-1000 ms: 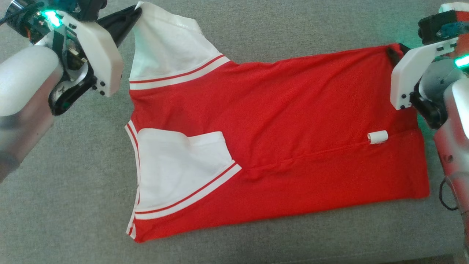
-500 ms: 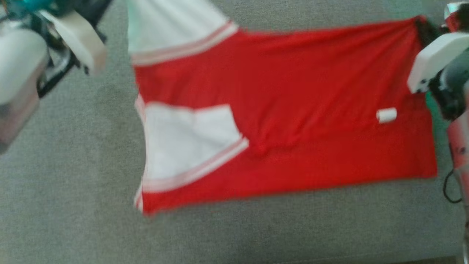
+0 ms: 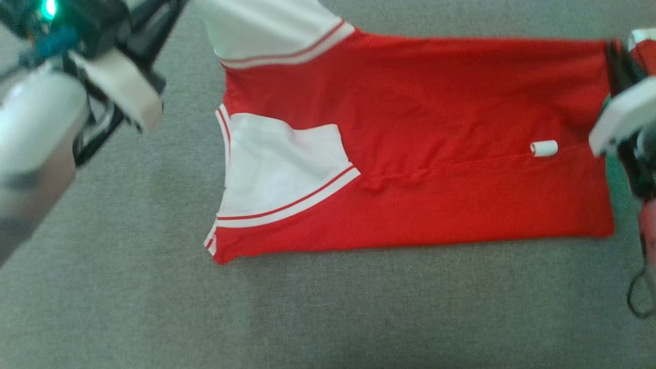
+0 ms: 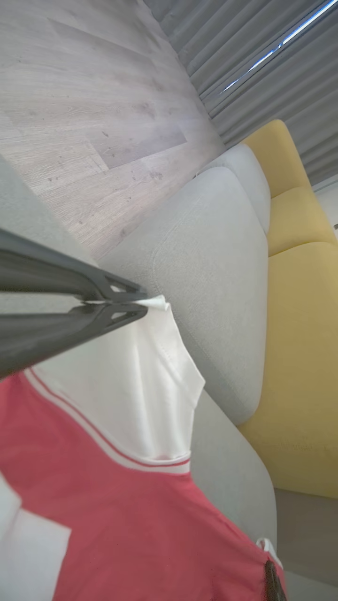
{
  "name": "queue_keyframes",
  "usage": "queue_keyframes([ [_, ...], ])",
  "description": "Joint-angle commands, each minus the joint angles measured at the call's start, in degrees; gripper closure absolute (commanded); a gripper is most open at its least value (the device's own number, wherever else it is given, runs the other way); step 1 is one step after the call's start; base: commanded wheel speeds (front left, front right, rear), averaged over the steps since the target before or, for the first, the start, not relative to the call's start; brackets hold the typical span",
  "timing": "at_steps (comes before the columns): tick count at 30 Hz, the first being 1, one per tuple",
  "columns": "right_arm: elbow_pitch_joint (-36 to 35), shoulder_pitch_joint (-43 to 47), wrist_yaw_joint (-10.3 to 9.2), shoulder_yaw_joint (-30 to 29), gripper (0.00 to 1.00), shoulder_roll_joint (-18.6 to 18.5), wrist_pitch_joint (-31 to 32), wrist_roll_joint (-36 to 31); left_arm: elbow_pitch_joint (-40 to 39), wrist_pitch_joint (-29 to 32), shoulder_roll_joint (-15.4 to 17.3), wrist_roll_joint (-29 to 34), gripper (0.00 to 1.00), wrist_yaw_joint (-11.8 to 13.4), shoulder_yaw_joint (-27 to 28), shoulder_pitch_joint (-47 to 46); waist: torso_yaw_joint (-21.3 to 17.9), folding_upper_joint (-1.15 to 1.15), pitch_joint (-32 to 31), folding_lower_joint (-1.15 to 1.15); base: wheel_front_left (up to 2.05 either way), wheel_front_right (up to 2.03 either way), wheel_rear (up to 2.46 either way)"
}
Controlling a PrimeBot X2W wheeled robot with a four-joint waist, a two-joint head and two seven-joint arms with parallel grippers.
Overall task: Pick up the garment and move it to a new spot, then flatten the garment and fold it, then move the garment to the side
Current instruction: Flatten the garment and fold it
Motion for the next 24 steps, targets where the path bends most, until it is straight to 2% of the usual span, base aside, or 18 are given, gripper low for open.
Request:
queue_keyframes([
  [1, -2.73, 1.52, 0.19, -0.02, 1.0, -1.23, -0.74, 0.45, -1.07, -0.64, 3.09, -0.07, 1.0, 0.48, 2.61, -0.84, 0.85, 0.0, -1.14, 0.0, 0.0, 0.0, 0.0],
  [7, -6.82, 10.41, 0.19, -3.2, 1.0, -1.3, -1.46, 1.0, -7.79, -1.12, 5.83, -0.53, 1.0, 3.45, 3.06, 8.19, 2.35, 0.0, -3.96, 0.0, 0.0, 0.0, 0.0],
  [12, -10.67, 16.86, 0.19, -5.55, 1.0, -0.1, -1.34, 0.74, -14.96, -1.19, 8.7, -1.11, 1.0, 7.14, 4.07, 16.15, 3.0, 0.0, -5.28, 0.0, 0.0, 0.0, 0.0],
  [13, -10.67, 16.86, 0.19, -5.55, 1.0, -0.1, -1.34, 0.74, -14.96, -1.19, 8.7, -1.11, 1.0, 7.14, 4.07, 16.15, 3.0, 0.0, -5.28, 0.0, 0.0, 0.0, 0.0],
  [18, -14.63, 22.37, 0.19, -8.25, 1.0, 1.83, -1.02, -0.09, -20.44, -1.2, 10.36, -1.24, 1.0, 10.57, 4.95, 23.28, 3.94, 0.0, -6.41, 0.0, 0.0, 0.0, 0.0],
  [24, -18.33, 27.34, 0.19, -10.46, 1.0, 3.87, 0.23, -1.02, -24.8, -1.21, 10.29, -1.7, 1.0, 12.99, 5.76, 30.67, 4.48, 0.0, -7.44, 0.0, 0.0, 0.0, 0.0],
])
